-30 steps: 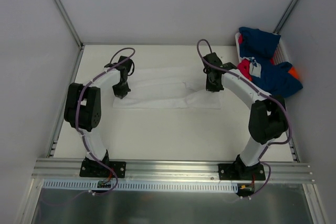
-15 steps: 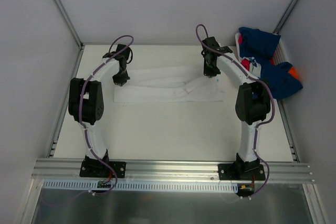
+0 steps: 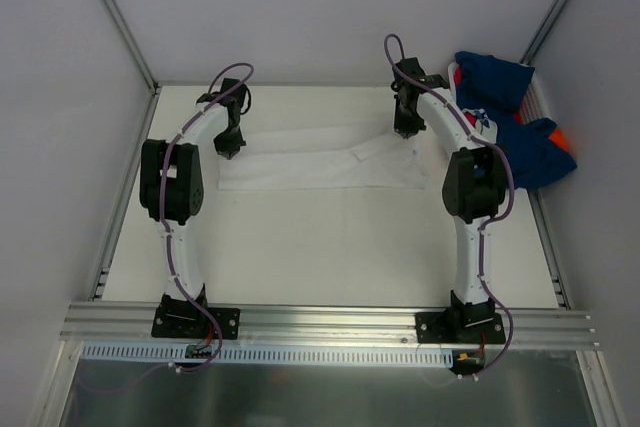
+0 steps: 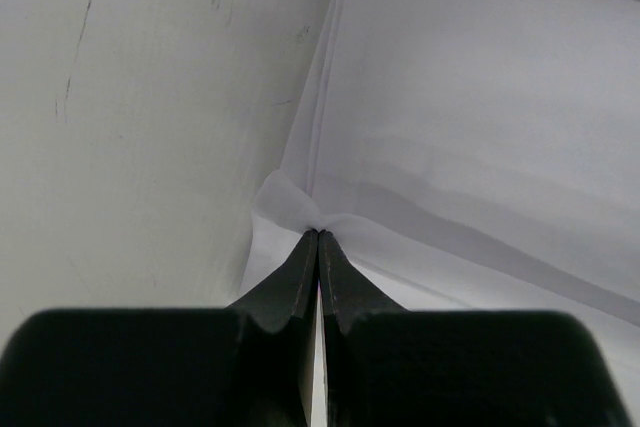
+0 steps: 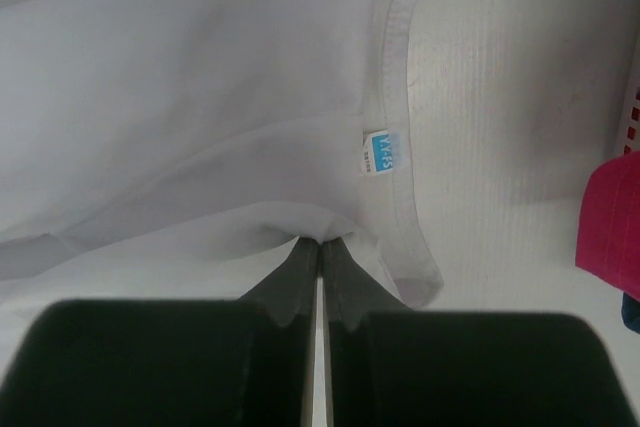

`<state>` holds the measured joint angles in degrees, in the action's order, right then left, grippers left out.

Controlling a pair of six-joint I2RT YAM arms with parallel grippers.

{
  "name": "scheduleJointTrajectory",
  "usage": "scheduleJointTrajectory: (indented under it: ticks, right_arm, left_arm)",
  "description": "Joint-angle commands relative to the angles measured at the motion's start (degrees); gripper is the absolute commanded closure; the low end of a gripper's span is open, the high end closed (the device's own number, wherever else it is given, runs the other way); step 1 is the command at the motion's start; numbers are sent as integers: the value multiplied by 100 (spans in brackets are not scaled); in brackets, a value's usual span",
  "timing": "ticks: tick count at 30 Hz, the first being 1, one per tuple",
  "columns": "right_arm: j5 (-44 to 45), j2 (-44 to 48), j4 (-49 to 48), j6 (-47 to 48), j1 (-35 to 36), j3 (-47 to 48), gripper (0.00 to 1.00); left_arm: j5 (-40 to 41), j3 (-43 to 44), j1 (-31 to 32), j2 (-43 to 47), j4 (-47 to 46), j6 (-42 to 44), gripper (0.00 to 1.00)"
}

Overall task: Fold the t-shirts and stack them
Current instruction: Fold the other side of the tshirt into a rectangle

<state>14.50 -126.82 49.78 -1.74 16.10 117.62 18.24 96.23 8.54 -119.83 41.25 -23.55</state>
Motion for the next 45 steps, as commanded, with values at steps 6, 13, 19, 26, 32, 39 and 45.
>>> scheduleJointTrajectory:
  ticks: [6,13,19,26,32,39,45]
  right_arm:
    - [-53,-492,304,121,-151,498,100]
    - [-18,-835,138,130,-212,683,100]
    - [9,-941,76,121,-265,780,100]
    - [35,-940,76,130,-353,981,100]
    - [-149,-1090,76,121,-485,1263,100]
    - [-167,-1301,67,130,-529,1386,39]
    - [-97,-934,-363,411,-529,1386,27]
  left_arm:
    - [-40,572,-71,-444,181,193,100]
    - [13,766,-71,-726,181,263,100]
    - [136,942,-71,-805,172,298,100]
    - [206,1231,-71,-840,172,351,100]
    - [136,1556,-80,-1068,172,465,100]
    - [284,1733,-98,-1306,181,509,1]
    - [690,1961,-89,-693,172,404,1]
